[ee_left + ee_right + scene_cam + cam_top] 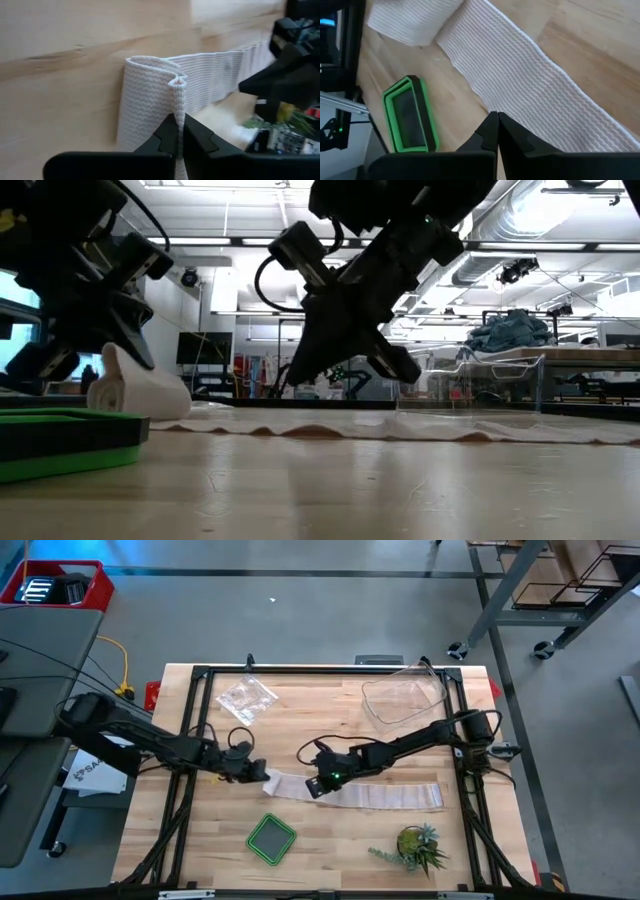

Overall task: Roll bandage
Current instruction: Roll the white bandage

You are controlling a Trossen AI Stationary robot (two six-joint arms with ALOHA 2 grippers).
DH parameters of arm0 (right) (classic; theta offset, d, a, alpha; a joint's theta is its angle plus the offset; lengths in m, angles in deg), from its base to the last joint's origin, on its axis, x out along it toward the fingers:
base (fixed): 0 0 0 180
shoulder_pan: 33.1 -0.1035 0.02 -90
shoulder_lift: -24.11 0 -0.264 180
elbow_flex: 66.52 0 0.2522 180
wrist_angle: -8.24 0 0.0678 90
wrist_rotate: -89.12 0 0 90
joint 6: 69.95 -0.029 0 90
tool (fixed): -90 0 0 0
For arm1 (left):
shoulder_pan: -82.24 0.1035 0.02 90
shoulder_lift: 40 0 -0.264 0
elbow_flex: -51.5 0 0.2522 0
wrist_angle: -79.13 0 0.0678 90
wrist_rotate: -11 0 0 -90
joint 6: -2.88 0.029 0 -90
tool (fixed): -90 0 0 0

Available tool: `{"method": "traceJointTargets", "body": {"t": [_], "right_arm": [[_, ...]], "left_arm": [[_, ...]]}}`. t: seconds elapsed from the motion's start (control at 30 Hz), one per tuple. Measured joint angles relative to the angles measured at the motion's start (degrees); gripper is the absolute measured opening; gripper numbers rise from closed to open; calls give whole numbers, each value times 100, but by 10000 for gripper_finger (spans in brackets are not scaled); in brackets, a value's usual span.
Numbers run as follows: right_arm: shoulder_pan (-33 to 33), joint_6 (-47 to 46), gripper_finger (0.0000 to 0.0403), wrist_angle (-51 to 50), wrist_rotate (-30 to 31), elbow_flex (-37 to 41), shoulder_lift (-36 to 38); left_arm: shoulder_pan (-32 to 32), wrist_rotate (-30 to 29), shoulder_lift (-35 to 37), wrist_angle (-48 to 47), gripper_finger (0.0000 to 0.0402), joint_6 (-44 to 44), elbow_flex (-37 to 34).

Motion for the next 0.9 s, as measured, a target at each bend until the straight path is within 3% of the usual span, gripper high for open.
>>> {"method": "traceJointTargets", "body": {"t": [0.23, 0.57, 0.73, 0.9], "right_arm": [[0, -15, 0, 29, 2, 0, 0], [0, -3, 0, 38, 2, 0, 0], [0, -2, 0, 38, 2, 0, 0], [0, -16, 0, 40, -2, 0, 4]], "left_arm": [[-1, 3, -528, 1031, 48, 104, -2], [0, -39, -1065, 1612, 78, 93, -2], [1, -72, -1624, 2470, 99, 6, -2], [21, 56, -2136, 2636, 112, 225, 360]]}}
